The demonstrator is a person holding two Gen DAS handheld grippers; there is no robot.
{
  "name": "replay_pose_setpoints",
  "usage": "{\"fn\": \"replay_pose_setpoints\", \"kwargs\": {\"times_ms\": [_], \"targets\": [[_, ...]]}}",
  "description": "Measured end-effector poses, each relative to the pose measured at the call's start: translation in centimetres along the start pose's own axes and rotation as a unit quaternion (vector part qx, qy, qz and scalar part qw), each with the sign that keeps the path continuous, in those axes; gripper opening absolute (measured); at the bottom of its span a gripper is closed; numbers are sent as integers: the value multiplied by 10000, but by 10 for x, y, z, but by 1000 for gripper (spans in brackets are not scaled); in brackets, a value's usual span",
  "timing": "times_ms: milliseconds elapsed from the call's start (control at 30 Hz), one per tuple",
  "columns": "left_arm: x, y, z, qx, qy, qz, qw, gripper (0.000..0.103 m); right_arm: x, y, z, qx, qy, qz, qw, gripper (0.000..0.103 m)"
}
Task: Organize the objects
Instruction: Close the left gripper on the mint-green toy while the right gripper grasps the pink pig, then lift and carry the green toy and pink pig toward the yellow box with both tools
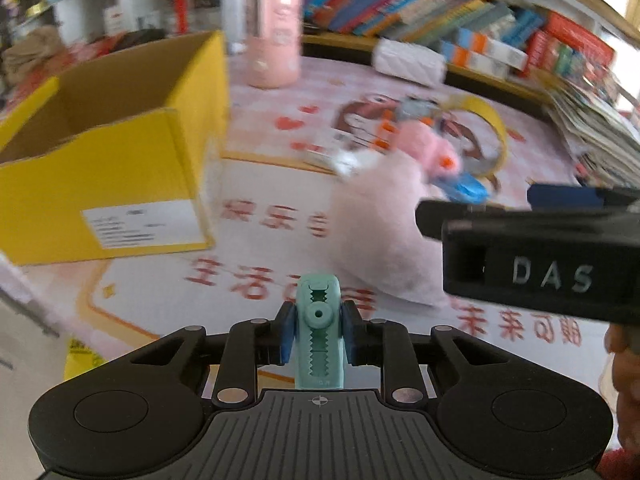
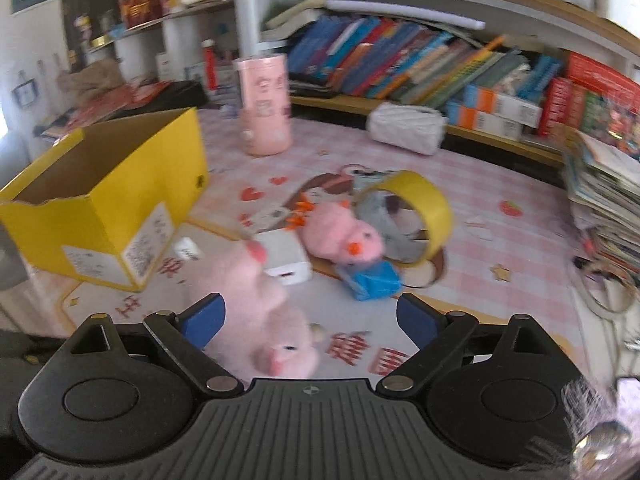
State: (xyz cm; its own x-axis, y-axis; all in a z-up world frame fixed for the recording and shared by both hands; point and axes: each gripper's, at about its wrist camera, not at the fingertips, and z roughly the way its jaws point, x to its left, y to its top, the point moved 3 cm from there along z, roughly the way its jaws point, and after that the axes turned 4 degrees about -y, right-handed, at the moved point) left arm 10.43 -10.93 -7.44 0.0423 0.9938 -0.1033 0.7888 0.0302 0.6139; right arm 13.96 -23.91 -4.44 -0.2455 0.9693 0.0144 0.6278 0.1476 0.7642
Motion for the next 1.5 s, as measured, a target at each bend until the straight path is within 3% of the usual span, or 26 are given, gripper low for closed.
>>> {"fn": "replay_pose_setpoints", "kwargs": {"times_ms": [267, 467, 633, 733, 1067, 1267, 1500], "targets": [[45, -1, -23, -238, 453, -805, 9954, 23, 32, 1, 37, 390, 364, -620, 9967, 93], [60, -1, -38, -429, 611, -998, 9922, 23, 47, -2, 60, 707, 400, -908, 9926, 92], [65, 2, -45, -541, 615, -985, 9918, 23, 52, -7, 73, 760, 103, -1282, 9888, 76], [69, 4, -49, -619, 551, -929, 9922, 23, 53, -6, 69, 734, 103, -1240, 9895, 67], [96, 15, -69, -958, 81, -550, 9938, 23, 77, 16, 15, 532, 226, -306, 9979, 66], [126, 10, -86, -1081, -189, -452, 9929, 23, 120, 15, -19, 377, 208, -182, 9989, 66], [165, -4, -102, -1063, -356, -429, 9928, 23, 169, -1, -32, 521, 85, -163, 9985, 66]]}}
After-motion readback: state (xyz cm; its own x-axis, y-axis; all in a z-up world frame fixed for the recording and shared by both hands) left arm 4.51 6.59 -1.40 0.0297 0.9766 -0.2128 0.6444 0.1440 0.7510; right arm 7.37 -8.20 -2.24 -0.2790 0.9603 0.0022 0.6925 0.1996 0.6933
